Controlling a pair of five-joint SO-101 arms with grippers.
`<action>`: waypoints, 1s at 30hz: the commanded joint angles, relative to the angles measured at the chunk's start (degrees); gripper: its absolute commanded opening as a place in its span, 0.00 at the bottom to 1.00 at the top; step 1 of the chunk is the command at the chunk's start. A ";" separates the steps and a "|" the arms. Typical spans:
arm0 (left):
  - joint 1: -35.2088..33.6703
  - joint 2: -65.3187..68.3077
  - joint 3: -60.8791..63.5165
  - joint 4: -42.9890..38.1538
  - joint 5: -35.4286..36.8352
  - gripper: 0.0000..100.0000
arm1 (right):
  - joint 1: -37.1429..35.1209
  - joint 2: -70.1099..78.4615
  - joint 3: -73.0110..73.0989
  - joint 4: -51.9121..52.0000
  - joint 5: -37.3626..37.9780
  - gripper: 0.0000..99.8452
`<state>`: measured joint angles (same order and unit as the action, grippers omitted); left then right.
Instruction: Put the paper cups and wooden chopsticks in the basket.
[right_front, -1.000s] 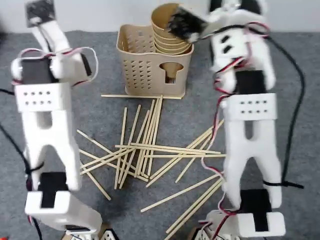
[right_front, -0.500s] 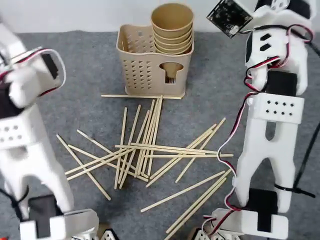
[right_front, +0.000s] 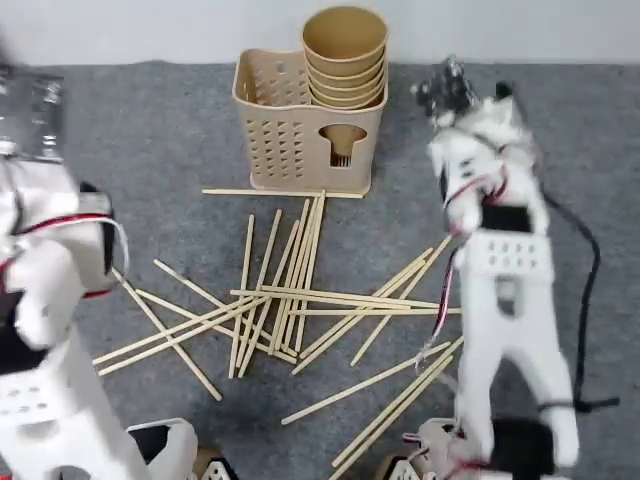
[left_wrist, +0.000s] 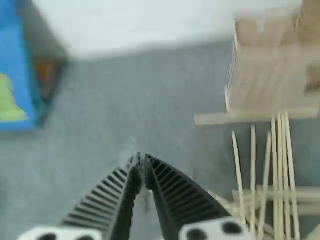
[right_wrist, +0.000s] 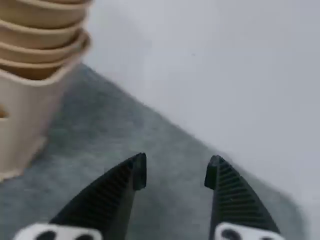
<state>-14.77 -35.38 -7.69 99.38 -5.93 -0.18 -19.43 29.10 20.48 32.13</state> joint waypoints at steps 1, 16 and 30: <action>0.26 -4.84 9.10 0.53 -0.70 0.02 | -4.53 -11.30 9.32 1.19 -6.15 0.21; -9.58 -28.13 39.96 -15.03 9.05 0.02 | -15.52 -21.23 12.31 22.64 -6.33 0.21; -14.68 -69.19 73.98 -18.46 22.95 0.02 | -25.19 -12.44 9.05 53.32 21.45 0.21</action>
<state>-29.19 -102.11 65.27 81.71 16.31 -24.88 -33.76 41.76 69.45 47.43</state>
